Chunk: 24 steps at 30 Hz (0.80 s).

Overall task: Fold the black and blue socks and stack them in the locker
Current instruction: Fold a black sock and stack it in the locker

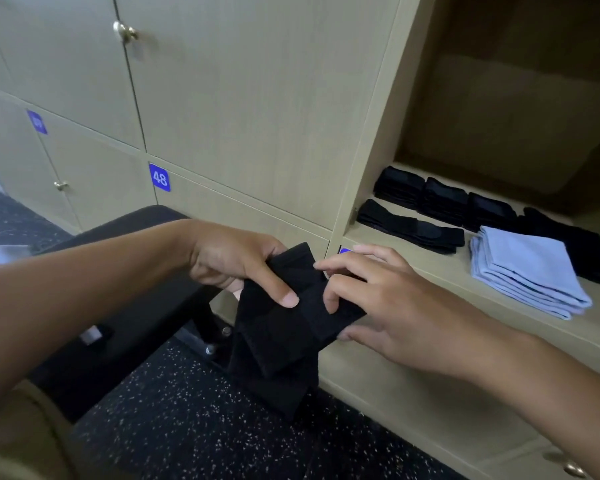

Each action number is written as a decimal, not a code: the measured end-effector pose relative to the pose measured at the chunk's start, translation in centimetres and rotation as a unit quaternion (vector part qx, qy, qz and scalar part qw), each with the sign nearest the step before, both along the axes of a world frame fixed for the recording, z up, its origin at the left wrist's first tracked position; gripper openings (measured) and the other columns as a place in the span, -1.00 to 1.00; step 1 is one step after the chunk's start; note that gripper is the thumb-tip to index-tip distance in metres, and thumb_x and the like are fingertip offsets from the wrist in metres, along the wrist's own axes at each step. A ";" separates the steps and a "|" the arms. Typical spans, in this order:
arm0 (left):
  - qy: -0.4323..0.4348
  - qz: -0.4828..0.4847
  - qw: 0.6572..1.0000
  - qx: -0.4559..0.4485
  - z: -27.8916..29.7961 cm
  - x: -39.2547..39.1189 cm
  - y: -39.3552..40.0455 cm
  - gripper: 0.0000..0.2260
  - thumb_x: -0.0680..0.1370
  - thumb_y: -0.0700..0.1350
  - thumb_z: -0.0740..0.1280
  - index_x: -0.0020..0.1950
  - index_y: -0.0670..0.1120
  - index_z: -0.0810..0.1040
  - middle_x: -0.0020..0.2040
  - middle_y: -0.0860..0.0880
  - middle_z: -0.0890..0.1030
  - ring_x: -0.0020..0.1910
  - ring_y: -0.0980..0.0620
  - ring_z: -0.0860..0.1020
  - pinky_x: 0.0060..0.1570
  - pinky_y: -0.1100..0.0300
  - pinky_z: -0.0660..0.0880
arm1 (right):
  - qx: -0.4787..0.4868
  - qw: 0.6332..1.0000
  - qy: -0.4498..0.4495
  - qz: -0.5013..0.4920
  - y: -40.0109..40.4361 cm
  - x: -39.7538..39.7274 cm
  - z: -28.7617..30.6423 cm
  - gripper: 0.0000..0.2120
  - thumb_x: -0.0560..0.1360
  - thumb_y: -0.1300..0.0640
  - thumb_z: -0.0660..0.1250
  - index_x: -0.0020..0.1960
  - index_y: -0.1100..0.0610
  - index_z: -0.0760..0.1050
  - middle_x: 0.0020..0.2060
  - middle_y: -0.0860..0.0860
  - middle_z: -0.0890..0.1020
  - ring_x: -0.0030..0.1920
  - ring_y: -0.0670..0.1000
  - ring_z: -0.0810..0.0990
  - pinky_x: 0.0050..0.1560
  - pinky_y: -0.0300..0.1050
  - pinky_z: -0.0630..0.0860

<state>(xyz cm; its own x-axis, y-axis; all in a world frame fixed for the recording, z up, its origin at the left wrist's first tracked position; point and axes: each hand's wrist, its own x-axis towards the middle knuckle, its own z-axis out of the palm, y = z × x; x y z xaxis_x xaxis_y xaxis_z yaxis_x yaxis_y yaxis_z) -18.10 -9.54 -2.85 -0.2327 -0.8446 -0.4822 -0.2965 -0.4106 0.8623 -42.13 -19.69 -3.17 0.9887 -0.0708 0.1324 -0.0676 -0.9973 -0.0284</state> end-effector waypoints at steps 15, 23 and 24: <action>-0.039 0.150 0.987 -0.036 -1.0 1.0 -0.7 -0.84 0.58 -0.19 0.42 0.15 -0.13 0.65 -0.02 -0.06 0.74 -0.08 0.02 0.72 -0.19 0.18 0.63 | 0.030 0.997 -0.004 -0.076 -3.7 -1.5 1.3 -0.66 0.48 0.02 0.49 0.07 -0.19 0.35 0.06 -0.26 0.48 0.11 -0.13 0.39 0.26 -0.33 0.21; -0.057 0.162 0.982 -0.080 -1.0 0.2 -1.0 -0.77 0.54 -0.14 0.47 0.19 -0.10 0.64 0.07 -0.08 0.74 0.07 -0.06 0.71 -0.06 0.10 0.64 | 0.099 0.970 -0.047 -0.219 -8.7 -4.3 4.0 -0.73 0.51 0.03 0.46 0.06 -0.19 0.40 0.10 -0.25 0.48 0.15 -0.10 0.46 0.12 -0.10 0.40; -0.055 0.161 0.982 -0.085 -1.0 0.0 -1.0 -0.76 0.54 -0.14 0.47 0.20 -0.10 0.64 0.08 -0.09 0.74 0.09 -0.08 0.71 -0.05 0.08 0.64 | 0.104 0.965 -0.053 -0.235 -9.3 -4.5 4.2 -0.73 0.51 0.03 0.47 0.06 -0.18 0.40 0.10 -0.23 0.49 0.16 -0.09 0.46 0.09 -0.12 0.37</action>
